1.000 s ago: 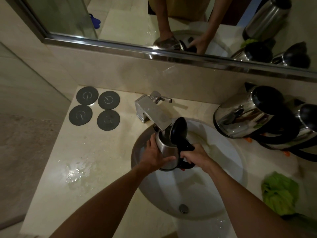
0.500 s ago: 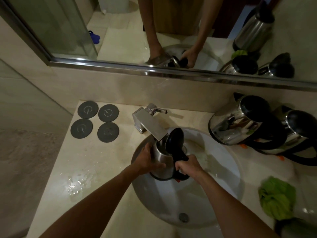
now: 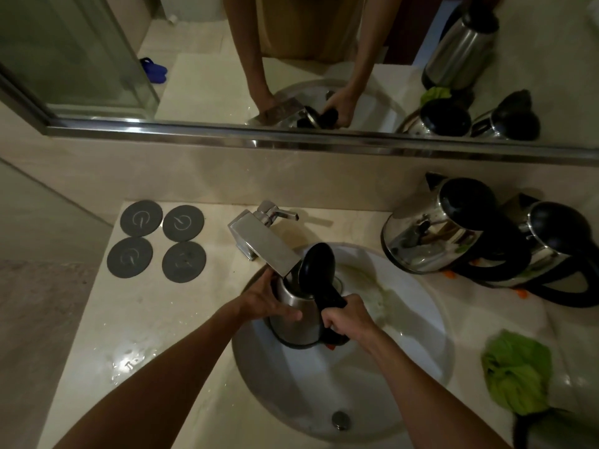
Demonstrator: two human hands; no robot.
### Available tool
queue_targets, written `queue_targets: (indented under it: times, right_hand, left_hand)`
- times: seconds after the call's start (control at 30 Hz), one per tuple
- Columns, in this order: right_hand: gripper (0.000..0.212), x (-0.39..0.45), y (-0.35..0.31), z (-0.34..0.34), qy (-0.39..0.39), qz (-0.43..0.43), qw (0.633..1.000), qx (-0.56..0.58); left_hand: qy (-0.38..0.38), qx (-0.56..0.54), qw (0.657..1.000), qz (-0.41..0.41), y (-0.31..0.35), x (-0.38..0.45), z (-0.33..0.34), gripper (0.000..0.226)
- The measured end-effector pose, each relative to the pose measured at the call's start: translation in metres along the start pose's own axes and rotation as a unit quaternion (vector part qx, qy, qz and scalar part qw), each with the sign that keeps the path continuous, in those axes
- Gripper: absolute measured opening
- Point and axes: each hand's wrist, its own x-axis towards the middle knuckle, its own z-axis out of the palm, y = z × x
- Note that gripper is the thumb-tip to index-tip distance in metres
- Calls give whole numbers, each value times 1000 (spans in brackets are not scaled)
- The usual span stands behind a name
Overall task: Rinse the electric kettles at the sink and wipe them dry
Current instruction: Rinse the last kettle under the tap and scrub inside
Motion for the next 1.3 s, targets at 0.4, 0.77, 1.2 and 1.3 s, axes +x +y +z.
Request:
queue_targets:
  times: [0.4, 0.77, 1.2, 1.3]
  right_hand:
    - [24, -41, 17, -28, 51, -43, 996, 62]
    - [24, -151, 60, -57, 192, -79, 970, 130]
    - [29, -229, 179, -84, 329, -51, 925, 185]
    - [21, -233, 217, -90, 350, -67, 917, 180]
  left_hand:
    - [-11, -1, 998, 59, 27, -16, 28, 116]
    - [-76, 62, 973, 207, 108, -61, 84, 111]
    - [-182, 145, 932, 279, 146, -102, 209, 101]
    - [-194, 150, 932, 268, 147, -108, 240, 100]
